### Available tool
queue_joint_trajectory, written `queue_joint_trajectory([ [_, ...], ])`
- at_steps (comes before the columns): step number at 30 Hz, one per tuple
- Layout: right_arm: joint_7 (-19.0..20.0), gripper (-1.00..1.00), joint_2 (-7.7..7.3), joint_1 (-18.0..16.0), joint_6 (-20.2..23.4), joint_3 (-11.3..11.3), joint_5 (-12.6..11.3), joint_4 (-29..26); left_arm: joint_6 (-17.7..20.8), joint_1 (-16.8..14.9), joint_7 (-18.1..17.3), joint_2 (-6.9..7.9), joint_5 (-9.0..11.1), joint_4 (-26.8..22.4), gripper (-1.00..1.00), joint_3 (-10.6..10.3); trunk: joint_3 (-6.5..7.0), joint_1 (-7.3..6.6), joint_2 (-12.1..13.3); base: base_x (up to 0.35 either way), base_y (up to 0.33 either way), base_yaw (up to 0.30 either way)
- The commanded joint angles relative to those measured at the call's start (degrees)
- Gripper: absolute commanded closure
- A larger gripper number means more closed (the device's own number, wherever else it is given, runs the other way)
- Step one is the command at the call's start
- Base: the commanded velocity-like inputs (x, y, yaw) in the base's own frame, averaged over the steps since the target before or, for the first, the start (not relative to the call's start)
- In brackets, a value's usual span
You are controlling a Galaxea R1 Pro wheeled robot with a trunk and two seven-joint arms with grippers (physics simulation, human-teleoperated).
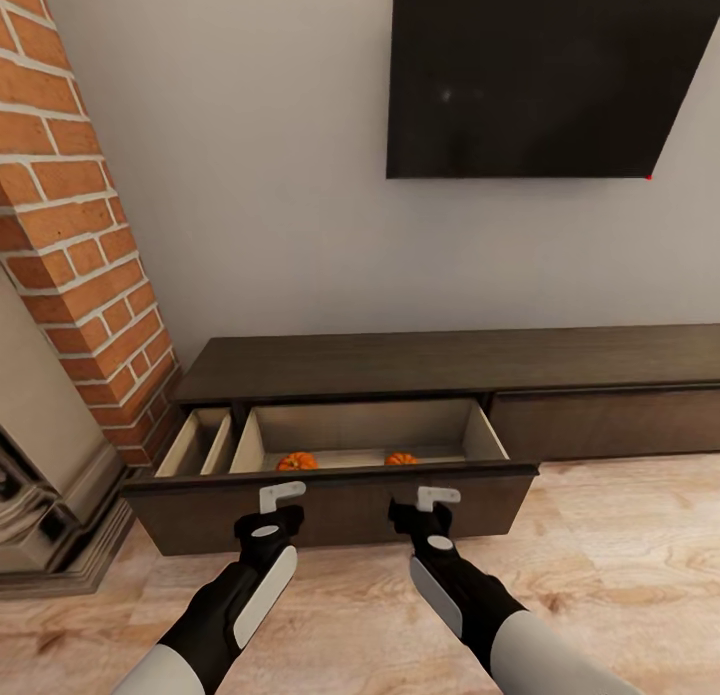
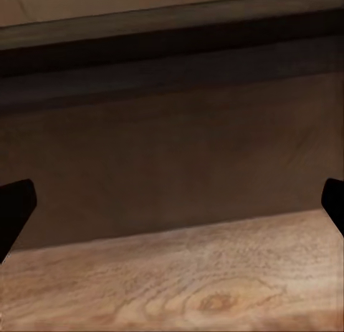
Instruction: Place each of the two pumpkins and all three candles from the living room inside a cabinet in the living room (use any cabinet), then make sure every cabinet is closed, and position the cauldron so it is next to a table in the living room.
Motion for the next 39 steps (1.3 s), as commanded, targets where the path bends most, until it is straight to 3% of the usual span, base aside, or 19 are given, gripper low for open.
queue_joint_trajectory([
  [1,0.25,-1.0,-0.05,-0.06,-0.23,0.39,-0.48,0.19,0.18,-0.05,0.42,0.03,0.29,-0.07,-1.0,-0.17,-0.05,-0.01,-0.02,0.0,0.0,0.0],
  [9,3.15,-1.0,-0.05,-0.08,-1.86,0.37,-0.56,2.86,-1.9,-0.12,0.37,0.11,0.08,-0.07,-1.0,-0.5,-1.49,1.75,-3.23,0.0,0.0,0.0],
  [12,3.3,-1.0,-0.03,-0.08,-2.48,0.39,-0.5,3.68,-3.06,-0.13,0.34,0.12,-1.07,-0.05,-1.0,-1.21,-2.03,2.4,-4.44,0.0,0.0,0.0],
  [17,3.4,-1.0,-0.04,-0.08,-4.02,0.39,-0.48,4.18,-3.73,-0.13,0.35,0.1,-3.85,0.01,-1.0,-1.71,-3.14,2.54,-4.51,0.0,0.0,0.0],
  [23,3.42,-1.0,-0.05,-0.07,-5.83,0.47,-0.41,4.25,-5.16,-0.13,0.33,0.11,-4.32,0.02,-1.0,-1.81,-4.46,2.69,-4.59,0.0,0.0,0.0],
  [29,3.43,-1.0,-0.05,-0.07,-9.54,0.49,-0.39,4.26,-5.29,-0.11,0.33,0.06,-4.36,0.02,-1.0,-2.19,-4.46,2.69,-4.59,0.0,0.0,0.0],
  [35,3.35,-1.0,-0.05,-0.07,-13.83,0.49,-0.48,4.26,-5.38,-0.05,0.39,0.11,-4.48,0.02,-1.0,-4.72,-4.46,2.69,-4.59,0.0,0.0,0.0],
  [39,3.34,-1.0,0.0,-0.06,-14.62,0.48,-0.55,4.29,-5.39,-0.05,0.37,0.12,-4.49,0.02,-1.0,-5.2,-4.46,2.69,-4.59,0.0,0.0,0.0],
])
